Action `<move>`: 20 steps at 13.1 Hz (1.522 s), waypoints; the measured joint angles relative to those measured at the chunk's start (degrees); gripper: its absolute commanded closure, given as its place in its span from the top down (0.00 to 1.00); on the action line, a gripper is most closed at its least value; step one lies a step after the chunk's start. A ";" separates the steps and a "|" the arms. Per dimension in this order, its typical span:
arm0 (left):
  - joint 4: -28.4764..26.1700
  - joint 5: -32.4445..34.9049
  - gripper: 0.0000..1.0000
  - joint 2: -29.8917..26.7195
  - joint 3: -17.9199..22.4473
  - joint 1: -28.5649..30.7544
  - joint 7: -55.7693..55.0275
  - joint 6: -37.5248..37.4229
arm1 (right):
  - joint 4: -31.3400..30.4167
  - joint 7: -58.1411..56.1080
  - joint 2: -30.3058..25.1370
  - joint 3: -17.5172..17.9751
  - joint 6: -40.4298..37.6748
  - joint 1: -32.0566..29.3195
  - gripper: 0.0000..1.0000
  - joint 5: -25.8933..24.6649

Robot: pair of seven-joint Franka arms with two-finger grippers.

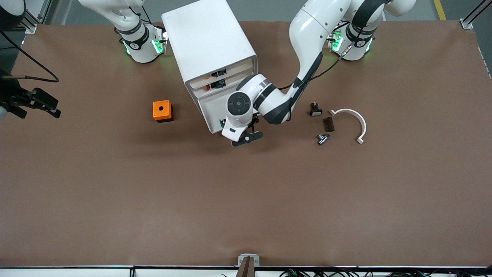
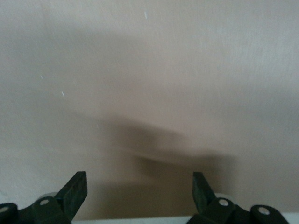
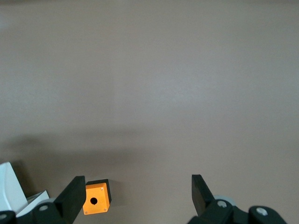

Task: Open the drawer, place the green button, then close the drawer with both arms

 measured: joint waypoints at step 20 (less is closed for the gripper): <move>-0.75 -3.73 0.99 -0.88 -3.46 -2.90 -6.16 0.48 | 12.06 -0.21 5.58 0.26 -10.52 -0.15 1.00 0.01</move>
